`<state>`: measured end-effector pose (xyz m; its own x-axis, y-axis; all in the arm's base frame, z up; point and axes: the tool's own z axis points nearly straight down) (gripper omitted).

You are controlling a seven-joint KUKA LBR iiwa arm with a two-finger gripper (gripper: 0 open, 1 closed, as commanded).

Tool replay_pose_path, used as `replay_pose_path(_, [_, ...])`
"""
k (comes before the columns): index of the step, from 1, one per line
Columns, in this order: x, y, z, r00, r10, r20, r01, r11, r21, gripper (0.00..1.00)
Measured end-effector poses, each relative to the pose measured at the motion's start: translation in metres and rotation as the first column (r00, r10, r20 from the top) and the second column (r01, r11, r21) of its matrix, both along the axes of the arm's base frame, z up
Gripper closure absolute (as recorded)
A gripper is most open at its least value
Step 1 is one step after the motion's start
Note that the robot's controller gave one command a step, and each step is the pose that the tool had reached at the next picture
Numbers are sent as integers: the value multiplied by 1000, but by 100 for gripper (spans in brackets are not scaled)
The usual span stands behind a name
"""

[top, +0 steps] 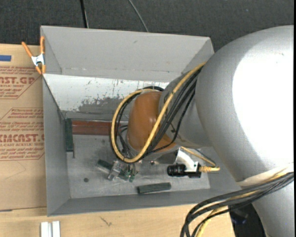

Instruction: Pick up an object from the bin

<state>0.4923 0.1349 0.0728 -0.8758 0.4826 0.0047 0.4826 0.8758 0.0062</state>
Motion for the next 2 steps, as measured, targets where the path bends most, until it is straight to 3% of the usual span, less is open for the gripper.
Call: replay_pose_path(2, [-1,-1,26,1000,0,-2,0,1000,-7,100])
